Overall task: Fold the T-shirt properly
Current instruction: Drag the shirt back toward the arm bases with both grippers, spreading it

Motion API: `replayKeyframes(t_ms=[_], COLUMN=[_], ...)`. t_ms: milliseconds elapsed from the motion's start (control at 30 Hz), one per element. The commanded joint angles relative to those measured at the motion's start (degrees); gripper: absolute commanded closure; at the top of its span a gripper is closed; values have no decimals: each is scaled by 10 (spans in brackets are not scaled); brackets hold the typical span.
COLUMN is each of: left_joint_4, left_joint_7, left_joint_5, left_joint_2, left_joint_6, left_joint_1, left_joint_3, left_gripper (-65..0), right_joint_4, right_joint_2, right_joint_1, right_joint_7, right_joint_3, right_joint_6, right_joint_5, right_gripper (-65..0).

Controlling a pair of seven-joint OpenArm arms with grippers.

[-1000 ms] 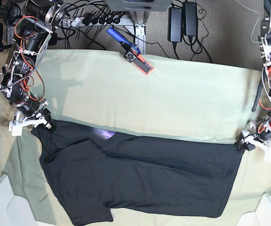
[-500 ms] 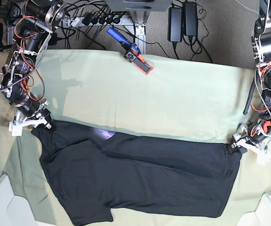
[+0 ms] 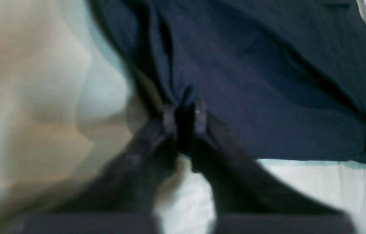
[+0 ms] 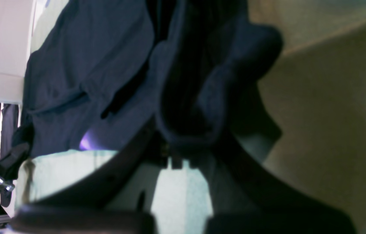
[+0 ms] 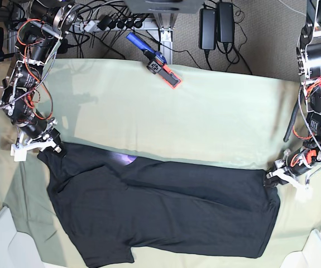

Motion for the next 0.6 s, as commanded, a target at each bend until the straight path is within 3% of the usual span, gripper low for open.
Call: replayKeyframes(t_ms=[0,133,233,367,567], left_joint_4=[7,9,12,12,13], left_joint_7=[-10,2,80,149,233], left_joint_5=[-11,-38,-87,-134,-236], left_joint_2=[-10,-23,-37,-54,-96], left_joint_6=[-22,-22,-22,-22,-22], left_joint_1=[-19,-28,-28,-18,9], left_joint_3=[-1,-1,-1,-1,-1], left_gripper=[0,0,0,0,0], right_joint_4=[11,11,11,11,13], right_joint_2=[7,9,20,66,124], right_joint_1=[9,9,9,4,-23], right_joint_7=[11,7,-24,-58,-66], right_joint_3=[0,0,-2,-27,-59], right_joint_6=[42,42,43,49,54], right_joint_5=[10,12,34,60,83], right_gripper=[0,0,0,0,0])
